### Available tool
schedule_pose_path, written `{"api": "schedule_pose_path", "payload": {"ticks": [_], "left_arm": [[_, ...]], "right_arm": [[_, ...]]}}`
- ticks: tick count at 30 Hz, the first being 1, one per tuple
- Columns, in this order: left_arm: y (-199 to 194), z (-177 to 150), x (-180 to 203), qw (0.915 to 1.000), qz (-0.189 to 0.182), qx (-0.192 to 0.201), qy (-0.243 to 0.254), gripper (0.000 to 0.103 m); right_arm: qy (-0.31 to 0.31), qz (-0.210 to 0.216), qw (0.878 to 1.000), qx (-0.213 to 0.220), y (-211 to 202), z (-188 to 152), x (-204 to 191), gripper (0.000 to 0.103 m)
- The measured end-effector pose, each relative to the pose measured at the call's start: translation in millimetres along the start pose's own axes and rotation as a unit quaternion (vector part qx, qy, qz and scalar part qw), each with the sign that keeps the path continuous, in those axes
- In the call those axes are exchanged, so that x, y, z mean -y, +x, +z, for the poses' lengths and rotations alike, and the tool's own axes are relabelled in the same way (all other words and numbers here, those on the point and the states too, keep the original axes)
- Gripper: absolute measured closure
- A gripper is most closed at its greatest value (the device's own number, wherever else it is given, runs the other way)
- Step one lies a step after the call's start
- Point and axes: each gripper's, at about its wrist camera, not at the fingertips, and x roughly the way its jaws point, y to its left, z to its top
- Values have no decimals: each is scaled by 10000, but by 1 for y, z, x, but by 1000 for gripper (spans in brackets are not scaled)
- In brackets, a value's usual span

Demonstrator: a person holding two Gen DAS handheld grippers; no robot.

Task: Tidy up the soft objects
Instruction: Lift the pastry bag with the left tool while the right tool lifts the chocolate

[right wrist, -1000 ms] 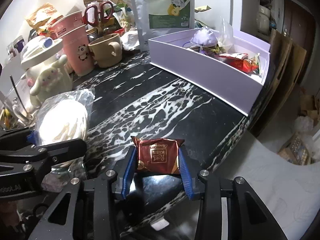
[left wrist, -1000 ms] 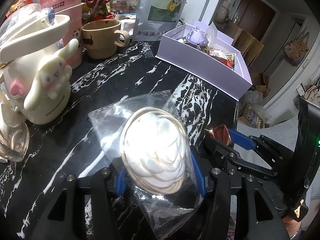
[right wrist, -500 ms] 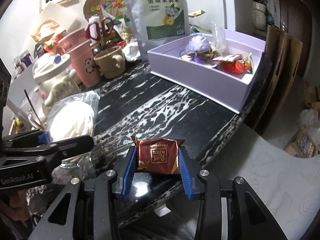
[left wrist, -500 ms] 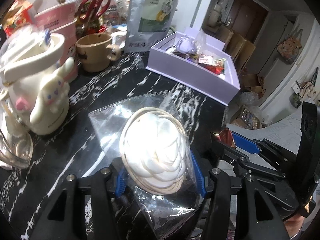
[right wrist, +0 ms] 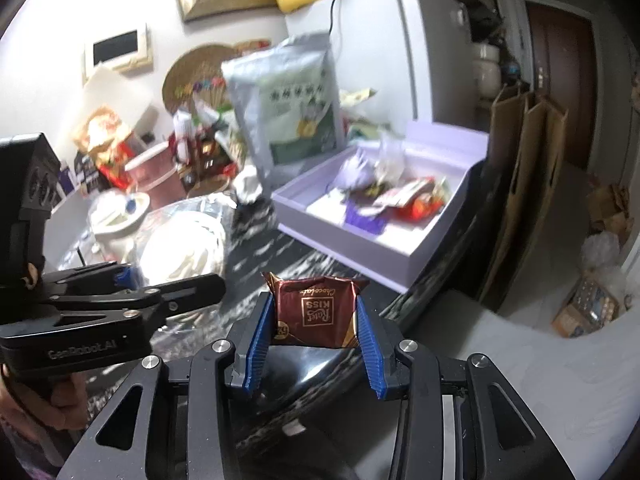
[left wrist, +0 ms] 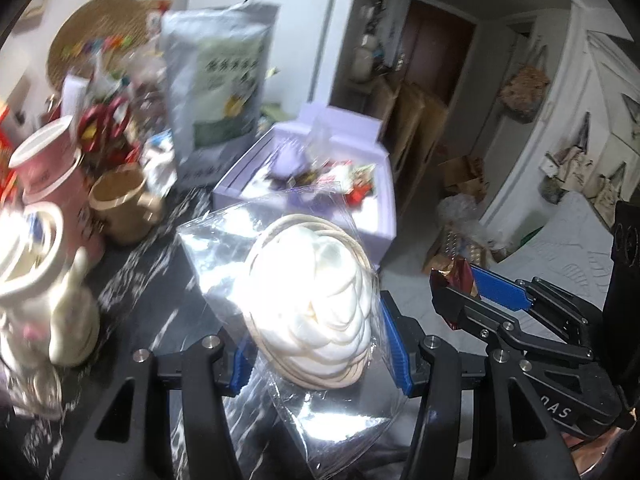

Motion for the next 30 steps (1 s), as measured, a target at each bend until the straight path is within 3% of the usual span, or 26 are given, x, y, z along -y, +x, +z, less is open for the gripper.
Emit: {"api": "schedule_pose_path", "payload": {"ticks": [13,30], "left_arm": [[-9,65,43,9948,-254,703,695,49],[18,166,49,9843,-222,1390,1061,49]], "right_arm": [[-194,-301,9956,866,-42,56,28,62],[-328,-429,9879,1454,-30,140,67,62]]}}
